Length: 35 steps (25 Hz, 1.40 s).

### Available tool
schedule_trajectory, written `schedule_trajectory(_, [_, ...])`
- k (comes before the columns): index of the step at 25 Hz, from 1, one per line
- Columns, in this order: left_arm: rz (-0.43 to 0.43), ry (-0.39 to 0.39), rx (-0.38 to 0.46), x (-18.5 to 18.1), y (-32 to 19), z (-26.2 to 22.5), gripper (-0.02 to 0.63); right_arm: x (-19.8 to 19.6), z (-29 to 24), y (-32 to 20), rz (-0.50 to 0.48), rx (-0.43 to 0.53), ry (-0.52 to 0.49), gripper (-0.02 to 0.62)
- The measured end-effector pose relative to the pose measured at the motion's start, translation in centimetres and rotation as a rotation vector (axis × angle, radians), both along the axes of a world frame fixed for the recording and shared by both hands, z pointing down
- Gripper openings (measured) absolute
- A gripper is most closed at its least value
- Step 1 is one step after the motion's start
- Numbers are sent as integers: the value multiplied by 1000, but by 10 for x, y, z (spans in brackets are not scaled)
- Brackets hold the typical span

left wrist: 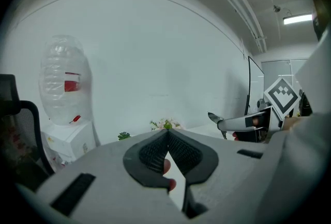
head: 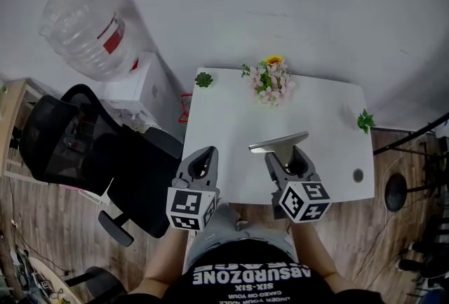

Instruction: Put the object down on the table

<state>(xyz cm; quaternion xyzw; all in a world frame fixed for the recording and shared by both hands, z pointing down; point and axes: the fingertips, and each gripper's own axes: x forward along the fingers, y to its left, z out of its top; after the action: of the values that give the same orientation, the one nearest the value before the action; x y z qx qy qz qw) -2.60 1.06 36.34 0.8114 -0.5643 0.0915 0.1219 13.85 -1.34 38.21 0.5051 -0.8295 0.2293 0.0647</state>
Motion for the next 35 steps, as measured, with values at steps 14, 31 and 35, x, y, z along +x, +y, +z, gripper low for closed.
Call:
schedule_trajectory(14, [63,6,-25,-35,-37,15,6,-33,14,-28,57,-44,19,290])
schedule_trajectory(31, [108,26,-72,-50,-65,46,6,-71,34,-59,42,-83,8,290])
schedule_trajectory(35, [100,25,-73,-50,-71,52,6,-71,41,-67,41,-87,7,290])
